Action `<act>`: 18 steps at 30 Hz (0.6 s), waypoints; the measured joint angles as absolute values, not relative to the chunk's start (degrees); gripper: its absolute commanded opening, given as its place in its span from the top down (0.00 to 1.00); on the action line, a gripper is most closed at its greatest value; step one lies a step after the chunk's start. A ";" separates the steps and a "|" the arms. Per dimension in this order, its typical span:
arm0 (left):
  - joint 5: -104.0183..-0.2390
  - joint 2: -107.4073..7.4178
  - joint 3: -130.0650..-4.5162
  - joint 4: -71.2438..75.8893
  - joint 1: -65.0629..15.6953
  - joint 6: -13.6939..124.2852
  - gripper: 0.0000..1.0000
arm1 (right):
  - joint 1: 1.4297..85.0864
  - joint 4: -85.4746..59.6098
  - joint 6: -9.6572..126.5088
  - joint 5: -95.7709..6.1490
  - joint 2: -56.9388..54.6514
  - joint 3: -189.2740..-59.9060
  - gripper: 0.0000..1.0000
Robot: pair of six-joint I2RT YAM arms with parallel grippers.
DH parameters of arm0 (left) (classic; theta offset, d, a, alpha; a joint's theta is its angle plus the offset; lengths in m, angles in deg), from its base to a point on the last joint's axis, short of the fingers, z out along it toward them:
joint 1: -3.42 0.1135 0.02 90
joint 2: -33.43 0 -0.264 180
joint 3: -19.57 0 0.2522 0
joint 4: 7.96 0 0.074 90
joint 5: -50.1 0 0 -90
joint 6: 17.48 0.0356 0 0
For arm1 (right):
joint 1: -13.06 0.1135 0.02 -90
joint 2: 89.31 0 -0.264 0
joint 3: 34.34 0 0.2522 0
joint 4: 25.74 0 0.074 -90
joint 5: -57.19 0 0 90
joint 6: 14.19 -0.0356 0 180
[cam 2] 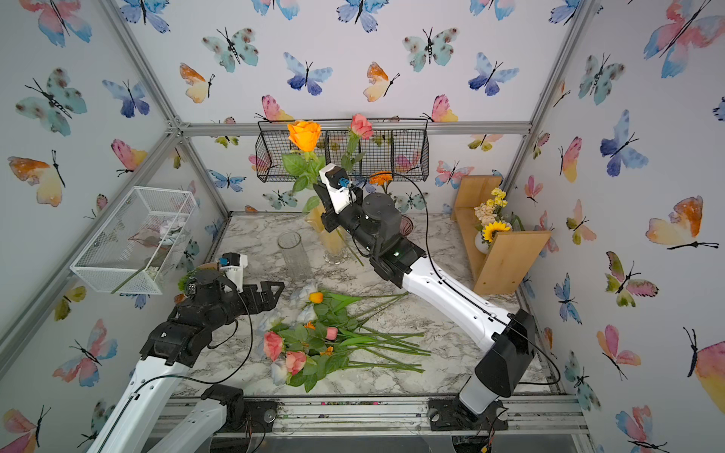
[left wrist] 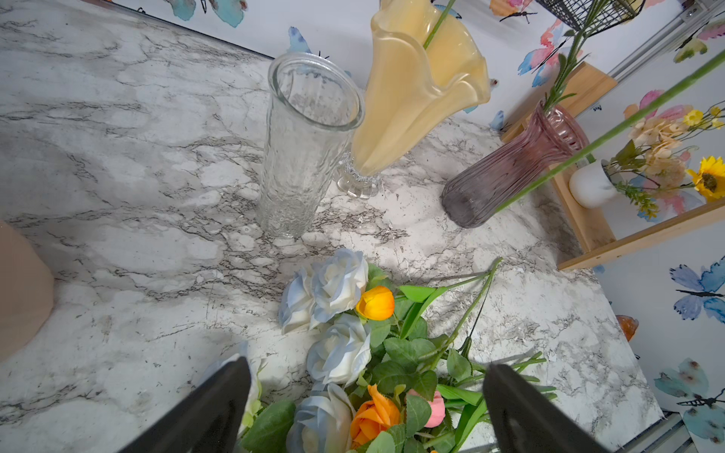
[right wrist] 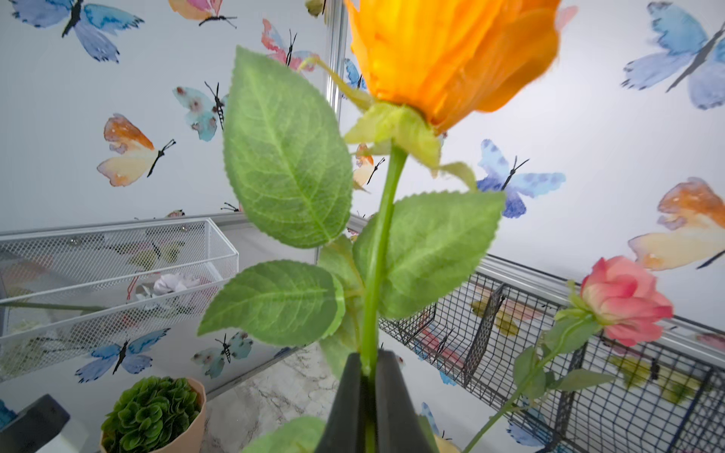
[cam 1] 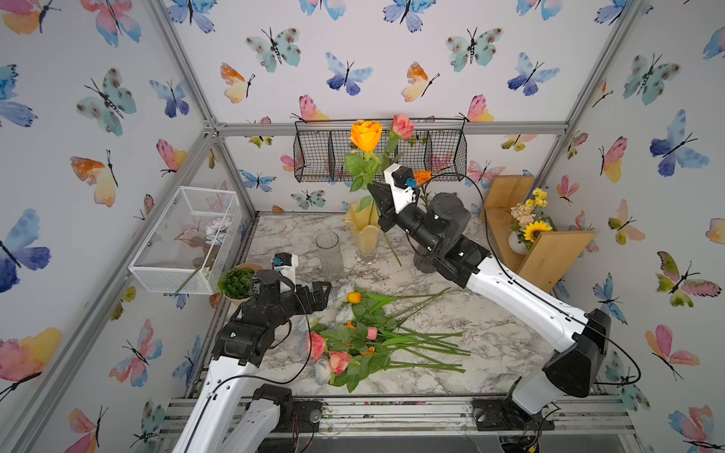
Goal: Arrange the flowers in different vases according to their colors
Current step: Insert the flower into the vase.
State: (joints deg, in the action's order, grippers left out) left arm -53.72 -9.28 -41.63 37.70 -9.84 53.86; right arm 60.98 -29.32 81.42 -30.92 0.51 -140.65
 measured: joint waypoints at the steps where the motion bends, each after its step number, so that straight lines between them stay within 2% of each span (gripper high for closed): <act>1: -53.70 -9.28 -41.63 37.70 -9.84 53.88 0.01 | 60.80 -29.96 81.46 -30.33 -0.30 -140.65 0.97; 18: -53.77 -9.28 -41.63 37.70 -9.84 54.06 0.01 | 47.08 -35.25 78.75 -27.80 -2.53 -144.48 0.97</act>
